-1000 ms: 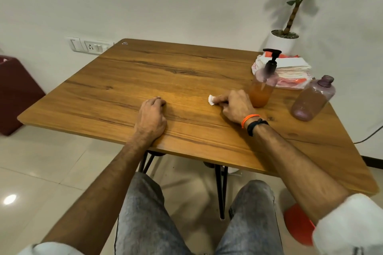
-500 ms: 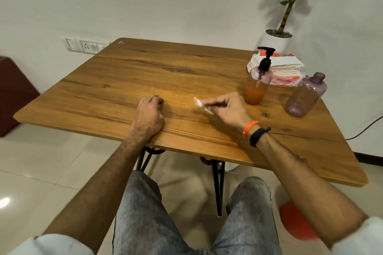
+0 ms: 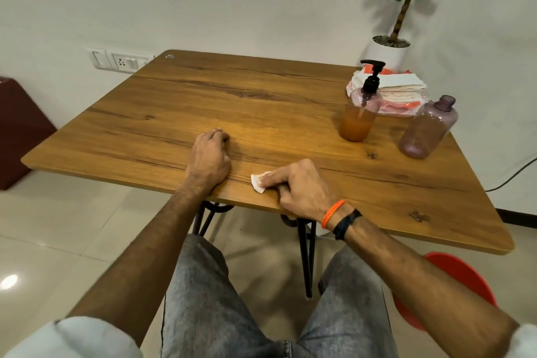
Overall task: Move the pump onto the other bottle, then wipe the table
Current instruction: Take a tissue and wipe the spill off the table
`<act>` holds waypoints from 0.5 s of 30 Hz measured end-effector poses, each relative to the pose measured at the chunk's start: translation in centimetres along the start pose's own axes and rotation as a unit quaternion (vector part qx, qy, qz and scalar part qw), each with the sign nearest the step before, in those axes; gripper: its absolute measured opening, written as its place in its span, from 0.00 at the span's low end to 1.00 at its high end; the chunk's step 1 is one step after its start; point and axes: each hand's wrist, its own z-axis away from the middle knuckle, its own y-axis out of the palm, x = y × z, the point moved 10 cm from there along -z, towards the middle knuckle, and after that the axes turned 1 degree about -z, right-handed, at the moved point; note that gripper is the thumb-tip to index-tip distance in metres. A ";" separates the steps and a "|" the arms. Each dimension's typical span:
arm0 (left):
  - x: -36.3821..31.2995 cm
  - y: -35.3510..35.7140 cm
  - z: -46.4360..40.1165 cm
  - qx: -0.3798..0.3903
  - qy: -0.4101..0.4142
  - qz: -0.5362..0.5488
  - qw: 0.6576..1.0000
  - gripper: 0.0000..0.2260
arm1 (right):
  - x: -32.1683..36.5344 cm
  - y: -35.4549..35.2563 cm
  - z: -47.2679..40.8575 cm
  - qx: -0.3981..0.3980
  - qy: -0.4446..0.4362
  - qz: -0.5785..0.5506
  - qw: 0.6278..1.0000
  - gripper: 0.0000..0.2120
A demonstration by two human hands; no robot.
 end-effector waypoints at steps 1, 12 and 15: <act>0.0 0.1 -0.1 0.002 0.000 -0.001 1.000 0.17 | 0.4 0.3 0.1 0.011 -0.002 -0.022 1.000 0.18; -2.4 -0.5 -0.2 -0.009 0.047 0.077 0.996 0.14 | -5.4 0.7 -2.4 -0.051 0.248 -0.610 0.751 0.11; -4.0 -1.2 0.2 -0.032 0.050 0.137 0.989 0.14 | -6.5 0.5 -3.0 -0.074 0.265 -0.670 0.690 0.13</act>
